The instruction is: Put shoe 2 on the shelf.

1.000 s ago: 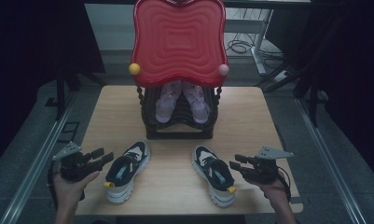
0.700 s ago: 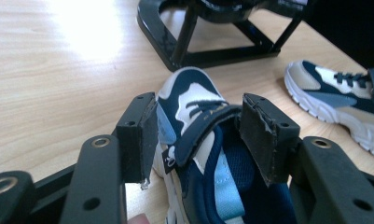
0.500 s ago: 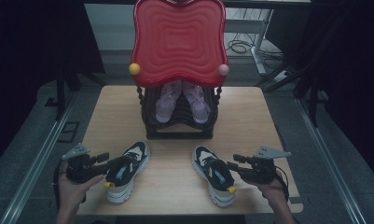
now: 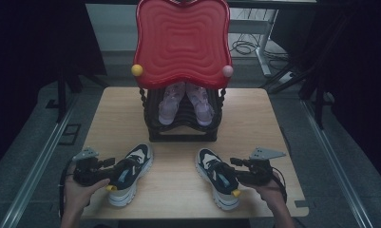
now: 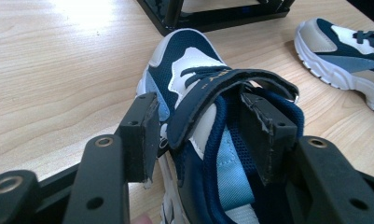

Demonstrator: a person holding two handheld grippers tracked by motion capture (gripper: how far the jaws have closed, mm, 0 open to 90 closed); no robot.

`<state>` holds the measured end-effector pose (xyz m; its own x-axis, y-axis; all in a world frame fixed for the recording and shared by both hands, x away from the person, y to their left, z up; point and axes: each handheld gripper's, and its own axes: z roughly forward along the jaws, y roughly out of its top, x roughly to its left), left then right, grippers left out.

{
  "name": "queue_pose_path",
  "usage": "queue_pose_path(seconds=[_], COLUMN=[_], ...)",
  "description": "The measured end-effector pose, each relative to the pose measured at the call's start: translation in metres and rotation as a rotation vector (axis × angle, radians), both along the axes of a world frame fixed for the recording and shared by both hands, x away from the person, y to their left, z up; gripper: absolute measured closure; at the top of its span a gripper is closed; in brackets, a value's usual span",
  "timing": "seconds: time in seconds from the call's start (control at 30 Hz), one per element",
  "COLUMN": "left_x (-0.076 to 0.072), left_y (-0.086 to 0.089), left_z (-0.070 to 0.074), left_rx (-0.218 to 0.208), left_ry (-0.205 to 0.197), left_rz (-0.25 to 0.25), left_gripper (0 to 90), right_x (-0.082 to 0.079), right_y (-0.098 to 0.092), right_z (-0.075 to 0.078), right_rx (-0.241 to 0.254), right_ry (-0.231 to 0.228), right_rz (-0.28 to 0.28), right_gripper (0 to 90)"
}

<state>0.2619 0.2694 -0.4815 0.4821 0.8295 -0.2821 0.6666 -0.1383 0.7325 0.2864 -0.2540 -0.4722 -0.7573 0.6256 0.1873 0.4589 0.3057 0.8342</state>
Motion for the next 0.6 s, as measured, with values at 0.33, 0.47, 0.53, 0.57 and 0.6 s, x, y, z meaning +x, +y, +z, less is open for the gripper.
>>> queue_pose_path(seconds=[0.33, 0.47, 0.53, 0.57, 0.6], left_x=[0.005, 0.006, 0.006, 0.007, 0.007], left_y=[-0.002, -0.002, -0.002, -0.002, -0.002], left_z=[-0.005, -0.006, -0.007, -0.007, -0.007], left_rx=[0.02, 0.015, 0.009, 0.005, 0.003], left_ry=[0.023, 0.029, 0.03, 0.031, 0.031], left_rz=[0.006, 0.003, -0.006, -0.011, -0.015], left_gripper=[51.9, 53.6, 55.9, 57.5, 59.4], right_x=[0.009, 0.015, 0.017, 0.017, 0.017], right_y=[0.012, 0.017, 0.018, 0.018, 0.018], right_z=[-0.007, -0.012, -0.013, -0.013, -0.012], right_rx=[-0.059, -0.093, -0.094, -0.098, -0.101], right_ry=[0.047, 0.077, 0.093, 0.097, 0.102], right_rz=[-0.006, -0.002, -0.003, -0.002, -0.003], right_gripper=[54.3, 57.6, 59.8, 60.5, 61.3])
